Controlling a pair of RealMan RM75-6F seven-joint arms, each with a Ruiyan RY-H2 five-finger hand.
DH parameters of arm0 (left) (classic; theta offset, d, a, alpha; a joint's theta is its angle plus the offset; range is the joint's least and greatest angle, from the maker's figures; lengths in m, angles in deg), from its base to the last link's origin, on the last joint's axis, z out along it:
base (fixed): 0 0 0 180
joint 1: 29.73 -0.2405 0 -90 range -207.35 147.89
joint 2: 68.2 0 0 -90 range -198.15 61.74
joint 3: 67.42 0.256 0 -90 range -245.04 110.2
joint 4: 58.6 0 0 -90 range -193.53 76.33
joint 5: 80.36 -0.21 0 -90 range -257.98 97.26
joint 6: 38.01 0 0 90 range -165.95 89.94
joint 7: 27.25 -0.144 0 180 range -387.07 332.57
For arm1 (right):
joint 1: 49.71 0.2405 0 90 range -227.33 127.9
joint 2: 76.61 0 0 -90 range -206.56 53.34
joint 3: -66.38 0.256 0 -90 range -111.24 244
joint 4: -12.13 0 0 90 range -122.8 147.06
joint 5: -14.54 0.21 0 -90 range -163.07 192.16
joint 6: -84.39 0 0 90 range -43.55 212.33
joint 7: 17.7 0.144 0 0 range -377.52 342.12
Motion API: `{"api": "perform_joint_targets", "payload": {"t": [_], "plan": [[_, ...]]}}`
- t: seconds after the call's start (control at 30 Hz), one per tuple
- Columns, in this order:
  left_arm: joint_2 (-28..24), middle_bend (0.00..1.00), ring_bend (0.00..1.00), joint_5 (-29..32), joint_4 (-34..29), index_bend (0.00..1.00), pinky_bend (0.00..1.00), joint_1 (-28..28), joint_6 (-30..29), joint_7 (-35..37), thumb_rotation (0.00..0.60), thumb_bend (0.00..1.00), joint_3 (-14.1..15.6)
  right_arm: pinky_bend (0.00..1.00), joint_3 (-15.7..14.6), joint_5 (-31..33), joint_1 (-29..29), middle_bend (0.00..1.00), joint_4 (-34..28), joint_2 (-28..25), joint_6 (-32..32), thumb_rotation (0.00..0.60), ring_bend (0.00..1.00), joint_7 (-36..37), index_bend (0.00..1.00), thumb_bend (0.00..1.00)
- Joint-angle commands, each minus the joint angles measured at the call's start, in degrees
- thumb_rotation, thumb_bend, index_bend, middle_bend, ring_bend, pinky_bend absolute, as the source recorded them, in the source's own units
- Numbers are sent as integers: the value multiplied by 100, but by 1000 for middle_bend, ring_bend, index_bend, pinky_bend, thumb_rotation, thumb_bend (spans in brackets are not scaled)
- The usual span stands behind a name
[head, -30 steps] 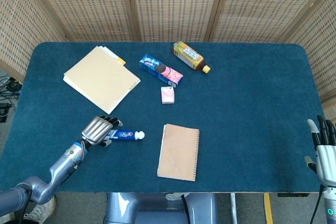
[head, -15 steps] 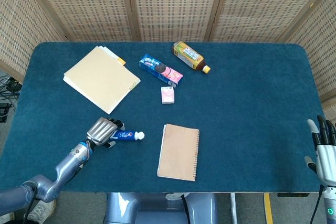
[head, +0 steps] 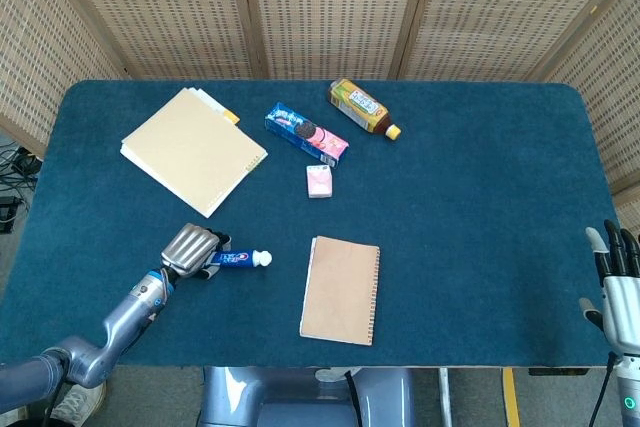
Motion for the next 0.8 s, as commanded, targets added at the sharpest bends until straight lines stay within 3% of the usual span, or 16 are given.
{"api": "perform_joint_targets", "payload": {"t": [0.03, 0.27, 0.4, 0.5, 0.6, 0.67, 0.8], "plan": [[-70, 560, 543, -118, -33, 631, 585, -31, -192, 239, 600, 497, -13, 0, -8, 11, 8, 0, -4, 9, -29, 600, 0, 2, 0, 0], [-323, 572, 554, -356, -228, 655, 590, 34, -582, 775, 600, 493, -182, 0, 8, 22, 194, 0, -117, -49, -360, 582, 0, 152, 0, 0], [-360, 587, 570, -390, -376, 673, 599, 151, -697, 1137, 600, 490, -380, 0, 105, -120, 426, 0, -395, -337, -601, 441, 0, 537, 0, 0], [-316, 592, 574, -344, -495, 681, 601, 259, -712, 1347, 600, 486, -536, 0, 225, -85, 616, 0, -619, -607, -849, 407, 0, 746, 0, 0], [-224, 599, 577, -189, -655, 689, 602, 393, -653, 1704, 600, 486, -751, 0, 394, 50, 878, 0, -911, -906, -1231, 328, 0, 1045, 0, 0], [-136, 603, 578, -143, -660, 693, 602, 502, -636, 1746, 600, 487, -869, 0, 511, 137, 1036, 0, -1072, -1045, -1448, 257, 0, 1377, 17, 0], [31, 612, 585, 91, -767, 702, 602, 705, -502, 2016, 600, 487, -1130, 0, 785, 446, 1359, 4, -1307, -1250, -1885, 37, 0, 2005, 124, 0]]}}
